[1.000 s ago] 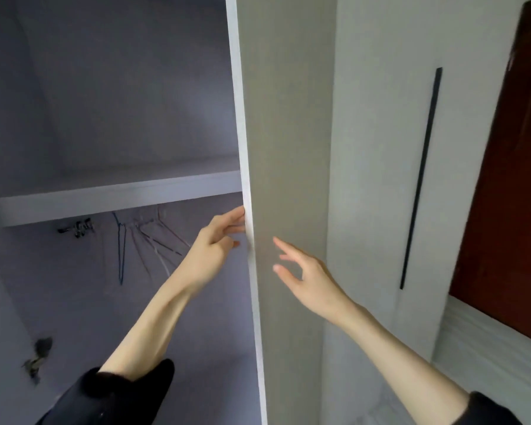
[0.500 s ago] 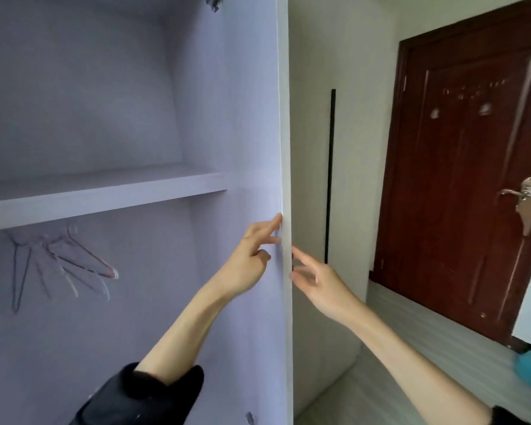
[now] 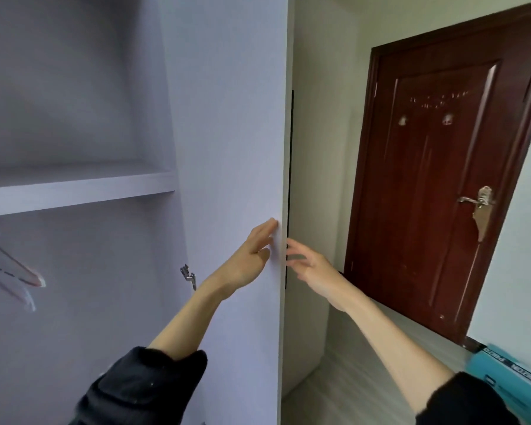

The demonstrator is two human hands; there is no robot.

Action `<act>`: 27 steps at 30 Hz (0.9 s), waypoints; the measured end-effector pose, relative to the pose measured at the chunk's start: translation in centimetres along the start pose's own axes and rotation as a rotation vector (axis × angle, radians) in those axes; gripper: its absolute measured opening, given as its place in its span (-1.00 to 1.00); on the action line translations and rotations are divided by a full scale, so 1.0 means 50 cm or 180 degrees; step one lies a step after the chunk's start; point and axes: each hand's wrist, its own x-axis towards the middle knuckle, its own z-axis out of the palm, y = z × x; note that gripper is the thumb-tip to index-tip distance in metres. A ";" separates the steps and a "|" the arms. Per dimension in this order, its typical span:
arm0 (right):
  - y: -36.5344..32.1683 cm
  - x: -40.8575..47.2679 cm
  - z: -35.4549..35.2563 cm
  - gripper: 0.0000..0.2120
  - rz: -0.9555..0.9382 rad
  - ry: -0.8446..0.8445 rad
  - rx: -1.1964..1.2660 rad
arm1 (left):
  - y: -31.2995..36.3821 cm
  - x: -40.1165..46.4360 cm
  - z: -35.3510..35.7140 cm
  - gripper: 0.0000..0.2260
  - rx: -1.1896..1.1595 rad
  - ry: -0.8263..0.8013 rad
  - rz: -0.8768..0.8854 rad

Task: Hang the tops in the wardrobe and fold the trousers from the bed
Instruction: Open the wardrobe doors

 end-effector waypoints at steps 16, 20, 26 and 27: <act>0.133 -0.210 -0.120 -0.68 0.0654 0.1028 -0.0180 | 0.002 -0.019 0.246 -0.71 -0.0204 0.0056 0.0986; 0.168 -0.370 -0.152 -0.69 0.1201 0.1766 -0.0201 | 0.015 -0.020 0.379 -0.75 -0.0381 -0.0769 0.1130; 0.169 -0.666 -0.135 -0.69 0.1919 0.3126 -0.0028 | 0.072 -0.115 0.588 -0.76 -0.0729 -0.2200 0.1540; 0.165 -0.716 -0.125 -0.69 0.1999 0.3275 -0.0005 | 0.082 -0.142 0.616 -0.75 -0.0768 -0.2399 0.1625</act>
